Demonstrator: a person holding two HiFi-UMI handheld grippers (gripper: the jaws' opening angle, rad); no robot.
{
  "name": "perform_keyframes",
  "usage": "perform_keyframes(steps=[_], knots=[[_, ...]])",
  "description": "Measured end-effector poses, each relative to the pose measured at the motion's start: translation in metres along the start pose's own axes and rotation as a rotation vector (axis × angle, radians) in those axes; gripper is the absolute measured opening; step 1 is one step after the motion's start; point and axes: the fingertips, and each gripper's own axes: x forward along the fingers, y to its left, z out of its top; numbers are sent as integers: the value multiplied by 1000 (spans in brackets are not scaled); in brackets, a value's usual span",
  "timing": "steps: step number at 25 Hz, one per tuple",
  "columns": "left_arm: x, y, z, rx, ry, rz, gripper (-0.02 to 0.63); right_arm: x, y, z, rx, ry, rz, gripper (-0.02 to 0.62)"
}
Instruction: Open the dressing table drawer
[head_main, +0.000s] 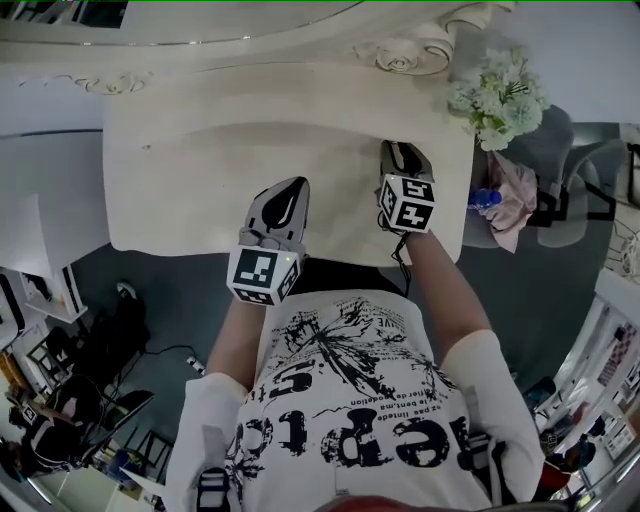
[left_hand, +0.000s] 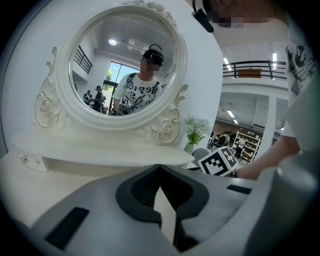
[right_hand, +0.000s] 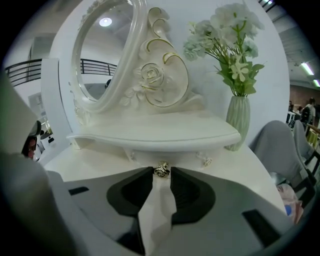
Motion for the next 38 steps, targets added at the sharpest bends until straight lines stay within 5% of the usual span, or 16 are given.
perform_keyframes(steps=[38], knots=[[-23,-23,-1,54,24,-60,14,-55,19,-49,-32,52,-3,106]])
